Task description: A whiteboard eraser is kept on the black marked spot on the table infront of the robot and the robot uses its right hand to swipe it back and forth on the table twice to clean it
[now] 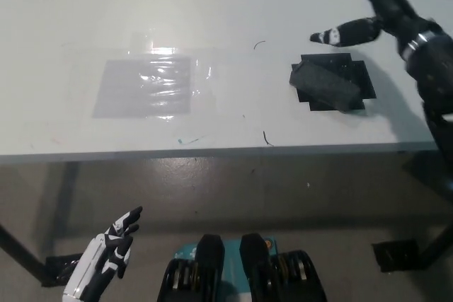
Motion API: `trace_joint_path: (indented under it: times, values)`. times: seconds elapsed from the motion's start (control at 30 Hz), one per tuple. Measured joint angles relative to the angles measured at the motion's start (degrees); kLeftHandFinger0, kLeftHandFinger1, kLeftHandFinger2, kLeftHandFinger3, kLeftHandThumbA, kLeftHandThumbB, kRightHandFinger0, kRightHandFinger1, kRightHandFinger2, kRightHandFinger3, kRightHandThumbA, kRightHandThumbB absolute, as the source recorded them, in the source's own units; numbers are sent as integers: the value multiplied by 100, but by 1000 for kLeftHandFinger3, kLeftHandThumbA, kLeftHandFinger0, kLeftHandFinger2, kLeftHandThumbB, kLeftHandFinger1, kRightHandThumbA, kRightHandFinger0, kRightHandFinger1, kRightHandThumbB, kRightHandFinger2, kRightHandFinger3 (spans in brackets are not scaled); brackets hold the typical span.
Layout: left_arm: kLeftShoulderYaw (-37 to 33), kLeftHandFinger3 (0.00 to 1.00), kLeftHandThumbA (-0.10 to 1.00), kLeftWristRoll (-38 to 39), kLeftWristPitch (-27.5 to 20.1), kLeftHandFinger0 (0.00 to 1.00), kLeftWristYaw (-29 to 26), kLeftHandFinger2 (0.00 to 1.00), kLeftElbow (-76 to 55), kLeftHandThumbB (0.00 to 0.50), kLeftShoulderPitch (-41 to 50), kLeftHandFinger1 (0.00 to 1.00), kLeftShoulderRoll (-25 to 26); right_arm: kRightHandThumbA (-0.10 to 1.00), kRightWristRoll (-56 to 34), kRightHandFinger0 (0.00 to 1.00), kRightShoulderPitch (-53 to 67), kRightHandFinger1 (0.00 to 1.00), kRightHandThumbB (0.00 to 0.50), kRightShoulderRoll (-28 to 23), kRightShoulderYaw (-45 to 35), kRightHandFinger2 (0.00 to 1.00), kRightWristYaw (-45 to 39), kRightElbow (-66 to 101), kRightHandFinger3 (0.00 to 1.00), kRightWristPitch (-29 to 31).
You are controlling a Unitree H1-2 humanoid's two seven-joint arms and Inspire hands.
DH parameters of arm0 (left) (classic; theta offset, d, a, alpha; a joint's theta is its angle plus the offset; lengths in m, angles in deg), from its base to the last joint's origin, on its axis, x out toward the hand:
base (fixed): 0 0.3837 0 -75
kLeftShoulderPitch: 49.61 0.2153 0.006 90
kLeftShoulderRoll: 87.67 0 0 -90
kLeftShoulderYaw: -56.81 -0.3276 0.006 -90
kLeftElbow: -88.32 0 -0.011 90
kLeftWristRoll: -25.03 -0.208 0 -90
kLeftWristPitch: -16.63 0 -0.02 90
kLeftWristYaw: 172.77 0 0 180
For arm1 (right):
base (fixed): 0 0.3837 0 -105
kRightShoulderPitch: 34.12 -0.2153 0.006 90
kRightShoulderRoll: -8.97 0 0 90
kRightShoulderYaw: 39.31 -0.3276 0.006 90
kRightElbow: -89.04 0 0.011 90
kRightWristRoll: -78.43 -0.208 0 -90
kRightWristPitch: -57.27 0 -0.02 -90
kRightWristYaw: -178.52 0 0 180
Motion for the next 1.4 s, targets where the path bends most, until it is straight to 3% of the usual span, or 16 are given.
trace_joint_path:
  times: [0.13, 0.17, 0.27, 0.47, 0.53, 0.57, 0.6, 0.67, 0.9, 1.07, 1.37, 1.4]
  values:
    - [-1, 1000, 915, -15, 0, 1000, 0, 1000, 16, 430, -1, 1000, 0, 1000, 164, 1000, -523, 1000, 447, 129, 531, 1000, -219, -1220, 1000, -192]
    - [-1, 1000, 915, -23, 0, 1000, 0, 1000, 19, 432, 0, 1000, 0, 1000, 206, 1000, -631, 1000, 391, 165, 654, 1000, -264, -1505, 1000, -235]
    - [-2, 1000, 909, -62, -1, 1000, 0, 1000, 29, 434, 4, 1000, 0, 1000, 325, 1000, -987, 1000, 292, 330, 1035, 1000, -454, -2504, 1000, -339]
    - [2, 1000, 896, -144, -9, 1000, -1, 1000, 31, 433, 13, 1000, 7, 1000, 440, 1000, -1598, 1000, 326, 676, 1482, 1000, -971, -4258, 1000, -431]
    - [5, 1000, 901, -185, -29, 1000, -1, 1000, 29, 443, 18, 1000, 16, 1000, 510, 1000, -1856, 1000, 308, 789, 1620, 1000, -1184, -4828, 1000, -442]
    - [7, 1000, 902, -197, -43, 1000, -1, 1000, 27, 446, 22, 1000, 22, 1000, 526, 1000, -1949, 1000, 271, 821, 1666, 1000, -1284, -5003, 1000, -446]
    - [10, 1000, 905, -213, -61, 1000, 0, 1000, 23, 447, 30, 1000, 34, 1000, 545, 1000, -2040, 1000, 326, 845, 1700, 1000, -1361, -5154, 1000, -454]
    - [25, 1000, 903, -250, -95, 1000, -1, 1000, -1, 448, 53, 1000, 64, 1000, 602, 1000, -2257, 1000, 320, 868, 1778, 1000, -1505, -5438, 1000, -491]
    - [44, 1000, 876, -334, -177, 1000, -1, 1000, -16, 460, 93, 1000, 89, 1000, 744, 1000, -2381, 1000, 285, 869, 1844, 1000, -1709, -5688, 1000, -493]
    - [44, 1000, 863, -395, -245, 1000, -1, 1000, -16, 456, 92, 1000, 88, 1000, 790, 1000, -2380, 1000, 332, 878, 1848, 1000, -1762, -5714, 1000, -486]
    - [44, 1000, 858, -452, -306, 1000, 0, 1000, -16, 461, 89, 1000, 89, 1000, 851, 1000, -2334, 1000, 339, 963, 1815, 1000, -1634, -5714, 1000, -608]
    - [44, 1000, 857, -454, -306, 1000, 0, 1000, -16, 464, 89, 1000, 89, 1000, 856, 1000, -2325, 1000, 322, 973, 1815, 1000, -1629, -5715, 1000, -619]
